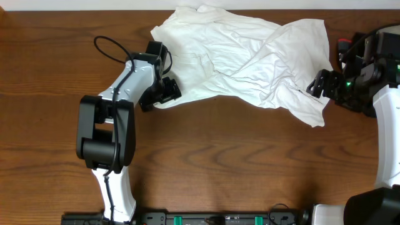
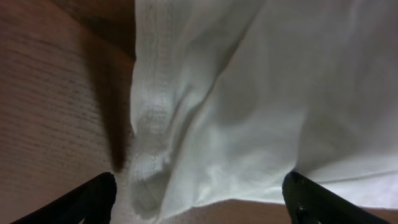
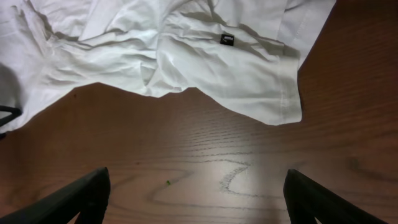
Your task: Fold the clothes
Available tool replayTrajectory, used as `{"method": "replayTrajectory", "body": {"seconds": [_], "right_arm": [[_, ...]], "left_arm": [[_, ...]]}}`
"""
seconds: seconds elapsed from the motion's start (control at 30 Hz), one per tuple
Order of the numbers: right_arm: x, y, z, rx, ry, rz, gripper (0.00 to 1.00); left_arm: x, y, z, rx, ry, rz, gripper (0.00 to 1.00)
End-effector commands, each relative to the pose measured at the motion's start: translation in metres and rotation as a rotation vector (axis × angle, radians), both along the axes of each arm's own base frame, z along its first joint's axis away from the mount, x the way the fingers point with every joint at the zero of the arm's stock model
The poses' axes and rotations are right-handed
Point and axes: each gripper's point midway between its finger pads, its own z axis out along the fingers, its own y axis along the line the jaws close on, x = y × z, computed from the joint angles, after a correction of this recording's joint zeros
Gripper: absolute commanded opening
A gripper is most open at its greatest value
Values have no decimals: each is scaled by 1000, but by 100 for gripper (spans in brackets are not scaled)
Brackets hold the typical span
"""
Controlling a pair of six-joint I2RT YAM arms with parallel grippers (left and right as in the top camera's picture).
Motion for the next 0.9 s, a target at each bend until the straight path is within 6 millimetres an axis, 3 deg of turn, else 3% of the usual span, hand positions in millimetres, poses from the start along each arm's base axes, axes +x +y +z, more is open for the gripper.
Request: {"method": "replayTrajectory", "body": {"seconds": [0.0,0.23,0.5,0.6,0.87], "right_arm": [[0,7,-1,12,1,14,88],[1,6,-1,11,-2,13,76],[2,6,-1,10,-5,14,40],[4,6,0,9,-13,14,30],[4,6,0,9,-16,14,32]], "left_arm": [[-2,2,-8,1,19,13,84],[-4,2,-12,4,30,12,61],[-18,13,-12,59,86,6,8],[-27,29,-10,130,123,10,6],[-53,77,7,199,226,96,6]]}}
